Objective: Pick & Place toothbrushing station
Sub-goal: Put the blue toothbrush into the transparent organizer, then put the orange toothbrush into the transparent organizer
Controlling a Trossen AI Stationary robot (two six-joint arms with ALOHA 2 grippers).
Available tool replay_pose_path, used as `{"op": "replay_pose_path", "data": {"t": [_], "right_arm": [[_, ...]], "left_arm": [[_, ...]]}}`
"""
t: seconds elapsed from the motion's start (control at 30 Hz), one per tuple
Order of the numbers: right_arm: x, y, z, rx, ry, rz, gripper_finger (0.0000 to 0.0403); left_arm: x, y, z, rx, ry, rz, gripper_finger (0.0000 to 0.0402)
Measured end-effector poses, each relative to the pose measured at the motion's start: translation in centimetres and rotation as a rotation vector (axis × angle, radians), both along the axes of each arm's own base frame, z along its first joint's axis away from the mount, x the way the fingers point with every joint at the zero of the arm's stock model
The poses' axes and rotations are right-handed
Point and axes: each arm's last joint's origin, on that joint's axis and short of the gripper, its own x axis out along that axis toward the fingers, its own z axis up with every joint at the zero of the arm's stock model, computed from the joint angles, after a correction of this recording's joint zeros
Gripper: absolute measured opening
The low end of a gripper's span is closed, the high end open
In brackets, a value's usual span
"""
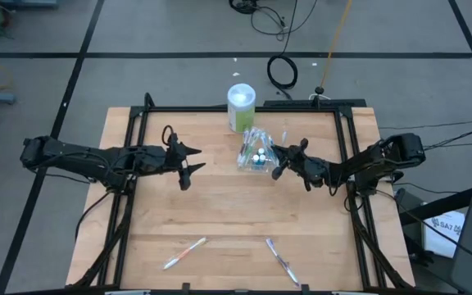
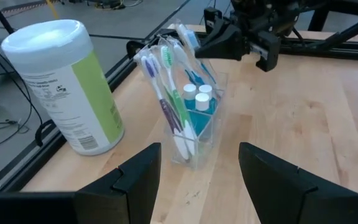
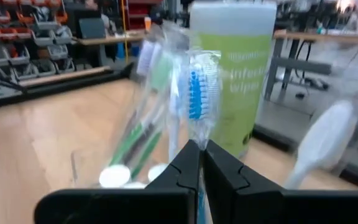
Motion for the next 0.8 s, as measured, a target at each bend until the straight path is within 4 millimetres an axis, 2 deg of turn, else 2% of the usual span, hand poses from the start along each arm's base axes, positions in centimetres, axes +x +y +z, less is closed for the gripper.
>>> {"op": "replay_pose_path", "data": {"t": [0.27, 0.47, 0.8], "right_arm": [[-0.1, 0.0, -0.2, -0.009, 0.043, 0.005, 0.0023], [-0.3, 0.3, 0.8, -0.073, 0.059, 0.025, 0.0071], [-1.6, 0.3, 4.0, -0.158, -0.002, 0.025, 0.0159]], "left_arm": [[0.0, 0.0, 0.0, -0.065, -0.021, 0.026, 0.0223], [0.0, 0.0, -0.1, -0.114, -0.03, 0.044, 0.0223], [-0.1, -0.8, -0.4, -0.291, -0.018, -0.046, 0.0223]]}}
